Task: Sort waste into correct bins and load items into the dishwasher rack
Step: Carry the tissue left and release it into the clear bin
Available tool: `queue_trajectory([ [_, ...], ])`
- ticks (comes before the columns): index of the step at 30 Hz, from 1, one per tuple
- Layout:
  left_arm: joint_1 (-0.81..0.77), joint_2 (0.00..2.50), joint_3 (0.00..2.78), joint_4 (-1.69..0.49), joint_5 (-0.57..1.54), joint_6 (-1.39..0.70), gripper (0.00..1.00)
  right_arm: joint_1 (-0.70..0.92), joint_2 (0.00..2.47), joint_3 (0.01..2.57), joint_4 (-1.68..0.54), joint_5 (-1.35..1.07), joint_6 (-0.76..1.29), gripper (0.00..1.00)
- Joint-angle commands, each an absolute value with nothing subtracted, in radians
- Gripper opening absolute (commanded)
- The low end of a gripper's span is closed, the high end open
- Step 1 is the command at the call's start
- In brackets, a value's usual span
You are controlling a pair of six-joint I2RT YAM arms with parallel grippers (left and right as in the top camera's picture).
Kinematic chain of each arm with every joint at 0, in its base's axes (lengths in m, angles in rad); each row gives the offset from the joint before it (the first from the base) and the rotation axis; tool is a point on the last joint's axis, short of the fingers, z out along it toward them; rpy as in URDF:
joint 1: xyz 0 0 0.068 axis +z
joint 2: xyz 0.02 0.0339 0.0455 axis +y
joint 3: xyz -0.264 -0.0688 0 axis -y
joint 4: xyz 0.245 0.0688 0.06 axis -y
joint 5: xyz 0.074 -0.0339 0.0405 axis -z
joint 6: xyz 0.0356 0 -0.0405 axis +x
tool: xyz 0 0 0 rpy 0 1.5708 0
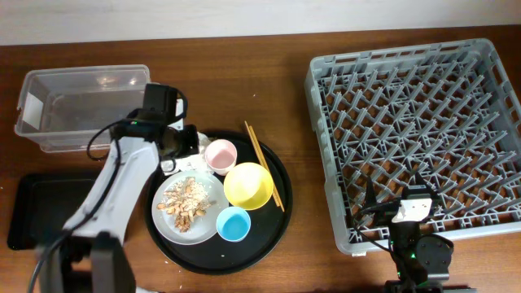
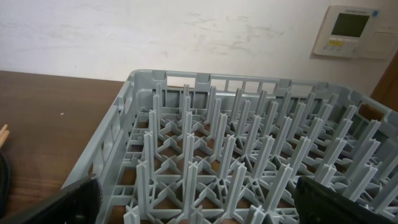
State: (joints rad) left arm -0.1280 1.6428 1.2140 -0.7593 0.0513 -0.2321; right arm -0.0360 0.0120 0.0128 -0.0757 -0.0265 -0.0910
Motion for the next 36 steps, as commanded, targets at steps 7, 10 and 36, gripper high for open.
queue_trajectory([
  [7,-0.125,1.548,1.234,-0.799,0.072,-0.277,0.01,-0.041,0.003,0.006,-0.079,-0.022,-0.097,0.99],
  [10,-0.125,1.533,1.234,-0.798,0.075,-0.278,0.01,-0.041,0.004,0.006,-0.079,-0.022,-0.097,0.99],
  [36,0.150,1.364,1.245,-0.423,-0.192,-0.434,0.01,-0.041,0.004,0.006,-0.079,-0.022,-0.097,0.98],
])
